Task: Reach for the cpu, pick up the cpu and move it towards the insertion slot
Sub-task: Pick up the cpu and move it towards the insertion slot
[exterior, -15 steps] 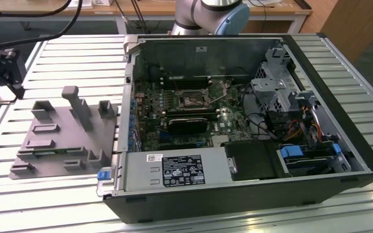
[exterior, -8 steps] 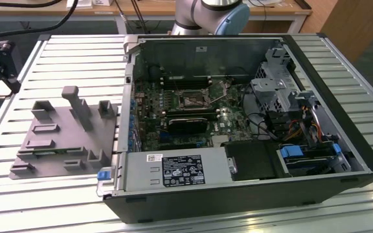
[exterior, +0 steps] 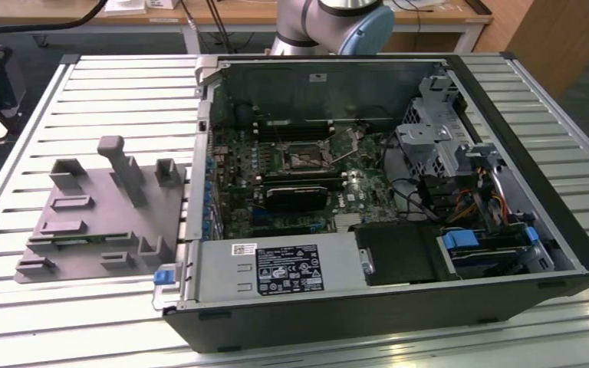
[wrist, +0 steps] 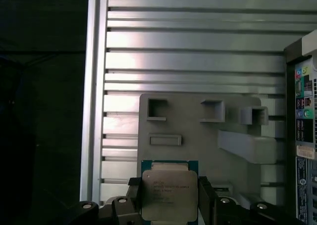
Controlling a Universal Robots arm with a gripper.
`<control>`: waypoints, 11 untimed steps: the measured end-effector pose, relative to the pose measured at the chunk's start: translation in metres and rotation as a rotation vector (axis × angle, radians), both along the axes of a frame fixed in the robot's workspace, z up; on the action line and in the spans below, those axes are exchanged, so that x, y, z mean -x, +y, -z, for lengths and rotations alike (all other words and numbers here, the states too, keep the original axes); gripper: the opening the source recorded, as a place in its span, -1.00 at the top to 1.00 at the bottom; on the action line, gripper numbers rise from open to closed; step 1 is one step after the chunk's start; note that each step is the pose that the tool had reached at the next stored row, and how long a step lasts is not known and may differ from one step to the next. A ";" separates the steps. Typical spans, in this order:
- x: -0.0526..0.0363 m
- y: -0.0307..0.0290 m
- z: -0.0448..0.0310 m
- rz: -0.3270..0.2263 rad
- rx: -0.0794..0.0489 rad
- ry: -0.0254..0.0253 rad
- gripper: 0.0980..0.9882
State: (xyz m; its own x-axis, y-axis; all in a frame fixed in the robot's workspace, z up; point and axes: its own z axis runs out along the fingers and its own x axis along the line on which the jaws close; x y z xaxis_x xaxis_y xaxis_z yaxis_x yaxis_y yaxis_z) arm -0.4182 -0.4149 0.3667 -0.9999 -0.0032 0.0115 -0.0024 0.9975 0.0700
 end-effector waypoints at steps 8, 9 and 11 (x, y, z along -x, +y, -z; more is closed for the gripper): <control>0.0000 0.0001 -0.0209 0.000 0.000 0.0001 0.00; 0.0000 0.0001 -0.0237 0.000 0.000 0.0001 0.00; 0.0000 0.0002 -0.0289 0.000 0.000 0.0000 0.00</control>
State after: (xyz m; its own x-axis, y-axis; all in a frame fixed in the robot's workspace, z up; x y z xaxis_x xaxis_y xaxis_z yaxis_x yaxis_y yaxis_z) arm -0.4182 -0.4148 0.3955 -0.9999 -0.0033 0.0116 -0.0024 0.9975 0.0700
